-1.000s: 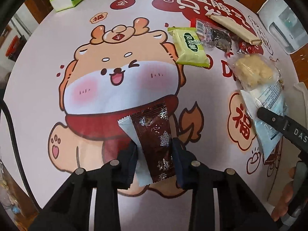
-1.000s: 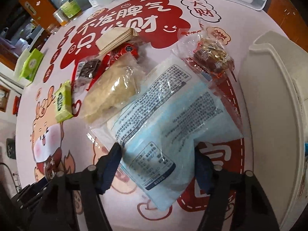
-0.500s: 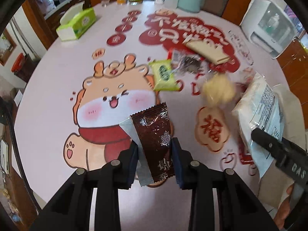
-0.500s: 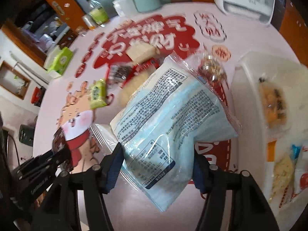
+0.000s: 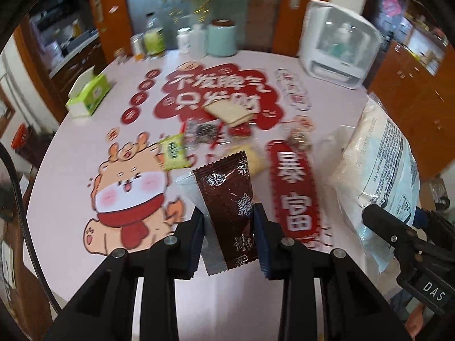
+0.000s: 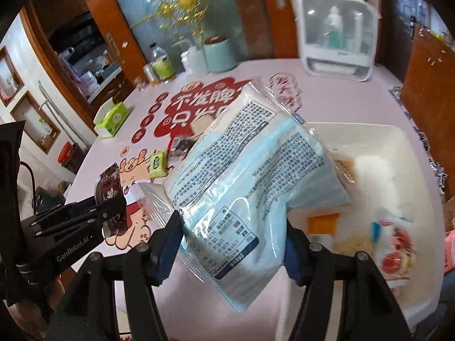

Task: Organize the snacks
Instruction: 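Lift chocolate pack with left gripper while right gripper lifts blue bag toward tray, then lower both snacks into the white tray and open both grippers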

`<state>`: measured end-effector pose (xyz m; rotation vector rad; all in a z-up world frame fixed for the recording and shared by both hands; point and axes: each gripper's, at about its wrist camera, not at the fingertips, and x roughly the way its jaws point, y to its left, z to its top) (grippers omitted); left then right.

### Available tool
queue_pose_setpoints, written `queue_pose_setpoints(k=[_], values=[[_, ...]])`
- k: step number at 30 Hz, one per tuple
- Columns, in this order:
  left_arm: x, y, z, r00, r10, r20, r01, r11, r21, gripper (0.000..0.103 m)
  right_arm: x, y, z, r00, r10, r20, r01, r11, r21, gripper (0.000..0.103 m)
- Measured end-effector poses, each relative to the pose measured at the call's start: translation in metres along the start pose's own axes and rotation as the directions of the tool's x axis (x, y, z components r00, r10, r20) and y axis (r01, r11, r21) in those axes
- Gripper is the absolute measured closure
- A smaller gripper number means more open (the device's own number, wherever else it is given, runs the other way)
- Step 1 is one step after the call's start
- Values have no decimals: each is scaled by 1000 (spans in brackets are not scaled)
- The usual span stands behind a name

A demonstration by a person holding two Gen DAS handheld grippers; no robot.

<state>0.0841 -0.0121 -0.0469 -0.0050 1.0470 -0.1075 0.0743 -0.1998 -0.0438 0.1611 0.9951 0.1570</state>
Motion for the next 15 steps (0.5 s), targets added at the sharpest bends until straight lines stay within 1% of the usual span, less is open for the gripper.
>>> queue_pose_setpoints(k=[4, 8, 13, 15], values=[[-11, -42, -3, 999, -32, 22, 31, 997, 69, 72, -30, -25, -9, 997, -43, 59, 42, 999, 17, 40], [-19, -82, -3, 997, -69, 39, 64, 989, 130, 72, -57, -52, -15, 989, -97, 115, 92, 995, 44, 40], [-26, -127, -1, 992, -116, 53, 104, 975, 197, 72, -91, -87, -16, 967, -176, 185, 163, 983, 83, 40], [-29, -145, 2, 989, -134, 61, 118, 968, 222, 72, -103, -101, -15, 959, -196, 204, 180, 979, 95, 40]])
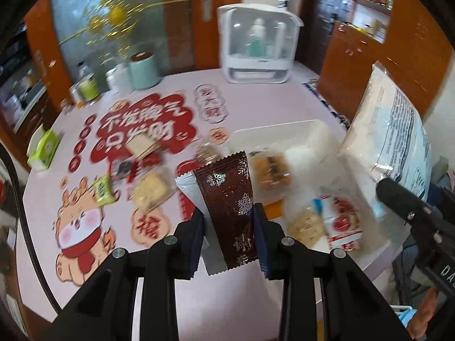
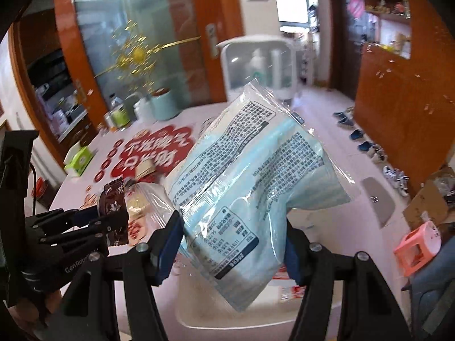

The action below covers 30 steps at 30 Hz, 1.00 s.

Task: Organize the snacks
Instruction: 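Lower both snacks into the white tray and open both grippers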

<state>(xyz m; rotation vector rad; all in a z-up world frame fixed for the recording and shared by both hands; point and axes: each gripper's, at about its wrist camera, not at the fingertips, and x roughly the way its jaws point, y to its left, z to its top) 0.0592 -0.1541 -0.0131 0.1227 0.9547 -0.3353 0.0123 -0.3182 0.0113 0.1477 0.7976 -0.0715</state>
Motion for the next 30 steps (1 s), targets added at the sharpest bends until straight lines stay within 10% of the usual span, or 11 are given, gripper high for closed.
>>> queue_pose_setpoints(k=[9, 30], values=[[4, -50, 40, 998, -42, 50, 39, 997, 67, 72, -19, -53, 23, 992, -111, 61, 115, 992, -56, 39], [47, -89, 77, 1000, -28, -4, 28, 994, 103, 72, 49, -55, 36, 995, -74, -64, 59, 977, -207, 37]])
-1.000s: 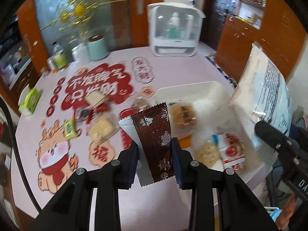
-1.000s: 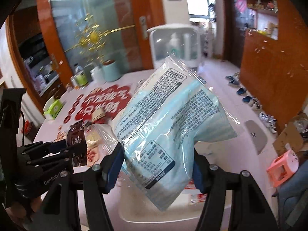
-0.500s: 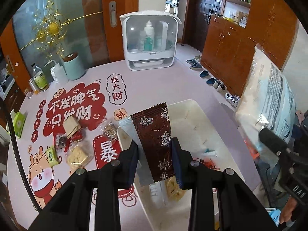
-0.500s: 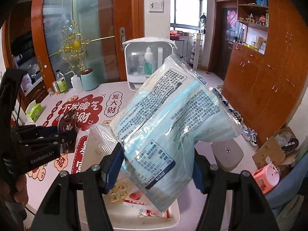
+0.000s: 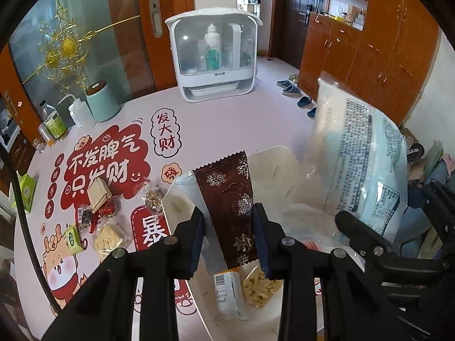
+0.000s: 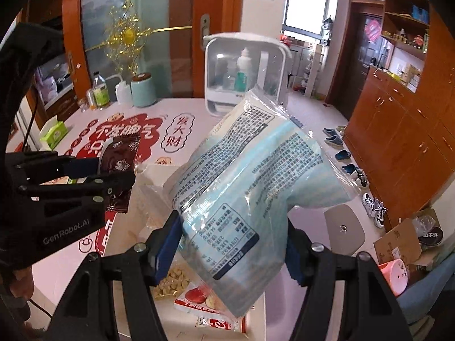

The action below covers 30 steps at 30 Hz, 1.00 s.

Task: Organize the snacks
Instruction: 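Lower both snacks into the white tray and open both grippers, then withdraw both grippers from the tray back toward the snack pile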

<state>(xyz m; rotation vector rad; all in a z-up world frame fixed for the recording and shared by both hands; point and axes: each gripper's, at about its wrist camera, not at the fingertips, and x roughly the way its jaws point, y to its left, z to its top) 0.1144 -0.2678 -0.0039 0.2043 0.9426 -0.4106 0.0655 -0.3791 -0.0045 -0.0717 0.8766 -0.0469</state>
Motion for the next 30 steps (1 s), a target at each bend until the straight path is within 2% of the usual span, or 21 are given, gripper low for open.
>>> queue_pose_setpoints(k=[4, 5, 6, 7, 8, 13, 30], values=[[8, 2, -1, 1000, 16, -11, -16, 1000, -5, 69, 12, 4, -1, 1000, 4, -23, -5, 999, -34, 34], [10, 3, -1, 1000, 11, -16, -11, 1000, -7, 57, 15, 5, -1, 1000, 3, -27, -5, 999, -42, 32], [11, 4, -2, 1000, 3, -22, -3, 1000, -8, 24, 18, 6, -1, 999, 9, -33, -11, 999, -52, 31], [12, 5, -3, 1000, -3, -29, 2, 1000, -12, 9, 22, 7, -2, 999, 20, -42, -23, 998, -59, 31], [11, 7, -4, 1000, 4, -17, -5, 1000, -18, 1, 26, 6, -3, 998, 32, -59, -35, 998, -55, 29], [10, 11, -12, 999, 50, -10, -50, 999, -9, 1, 30, 0, -7, 994, 71, -86, -72, 997, -8, 29], [-12, 30, -25, 996, 85, 4, -85, 996, -34, 1, 18, -13, -10, 989, 120, -91, -108, 986, 130, 29]])
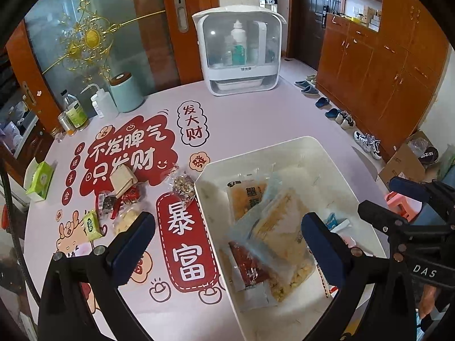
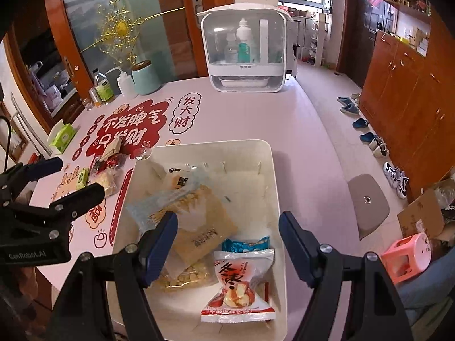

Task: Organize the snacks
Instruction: 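Withdraw both grippers from the tray back toward the snack pile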

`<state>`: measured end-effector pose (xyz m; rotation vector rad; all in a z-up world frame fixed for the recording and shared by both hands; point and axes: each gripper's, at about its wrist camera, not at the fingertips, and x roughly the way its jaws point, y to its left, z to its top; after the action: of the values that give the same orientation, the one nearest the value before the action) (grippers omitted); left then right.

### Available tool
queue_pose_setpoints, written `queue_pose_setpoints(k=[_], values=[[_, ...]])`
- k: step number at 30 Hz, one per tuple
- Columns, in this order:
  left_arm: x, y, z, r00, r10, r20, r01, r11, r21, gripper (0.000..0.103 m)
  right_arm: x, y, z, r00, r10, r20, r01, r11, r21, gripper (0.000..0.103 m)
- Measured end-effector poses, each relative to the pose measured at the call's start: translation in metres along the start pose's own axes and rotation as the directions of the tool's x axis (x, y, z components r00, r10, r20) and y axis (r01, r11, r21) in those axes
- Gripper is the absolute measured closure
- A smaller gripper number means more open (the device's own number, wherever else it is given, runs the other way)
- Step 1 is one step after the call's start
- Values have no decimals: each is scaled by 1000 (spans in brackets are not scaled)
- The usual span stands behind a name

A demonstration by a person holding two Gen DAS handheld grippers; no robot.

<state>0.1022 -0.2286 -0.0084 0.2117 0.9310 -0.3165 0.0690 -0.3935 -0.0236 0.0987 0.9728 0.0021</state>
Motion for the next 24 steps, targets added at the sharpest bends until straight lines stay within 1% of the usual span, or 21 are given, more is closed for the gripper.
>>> queue_pose_setpoints(k=[9, 18, 20, 24], values=[[-18, 21, -15, 999, 37, -8, -37, 999, -4, 1, -5, 20, -4, 1000, 26, 1, -26, 1000, -6, 29], [-41, 65, -31, 993, 119, -12, -119, 992, -32, 1, 10, 48, -5, 997, 77, -22, -77, 997, 24, 29], [-44, 77, -38, 990, 136, -22, -137, 989, -46, 1, 15, 55, -4, 996, 83, -25, -82, 996, 33, 29], [-42, 102, -55, 985, 158, -68, -163, 984, -75, 1, 27, 71, -5, 996, 80, -37, -79, 996, 45, 29]])
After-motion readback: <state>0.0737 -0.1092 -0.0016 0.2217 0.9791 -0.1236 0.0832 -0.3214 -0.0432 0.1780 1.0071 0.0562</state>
